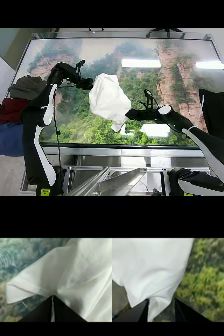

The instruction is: Fold the shirts.

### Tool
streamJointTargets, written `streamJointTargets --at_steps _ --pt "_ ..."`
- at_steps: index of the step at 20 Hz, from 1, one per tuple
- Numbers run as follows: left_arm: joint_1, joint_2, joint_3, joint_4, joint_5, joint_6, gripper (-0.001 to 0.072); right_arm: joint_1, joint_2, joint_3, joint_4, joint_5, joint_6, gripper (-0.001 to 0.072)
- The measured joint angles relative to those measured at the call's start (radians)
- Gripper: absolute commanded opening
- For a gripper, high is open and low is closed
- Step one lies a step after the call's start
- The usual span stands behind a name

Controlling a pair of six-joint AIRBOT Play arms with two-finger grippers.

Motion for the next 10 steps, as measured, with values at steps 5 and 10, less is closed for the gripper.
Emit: streamJointTargets --at_steps 5,10 --pt "0.021 0.013 0.000 -0.002 0.078 -0.034 0.0626 -0.114 0.053 0.004 -0.004 0.081 -0.026 0.0574" --pt "0.048 0.038 0.000 -0.028 0.129 -0.067 0.0626 -0.147 0.042 0.006 0.008 0.132 -0.054 0.0572"
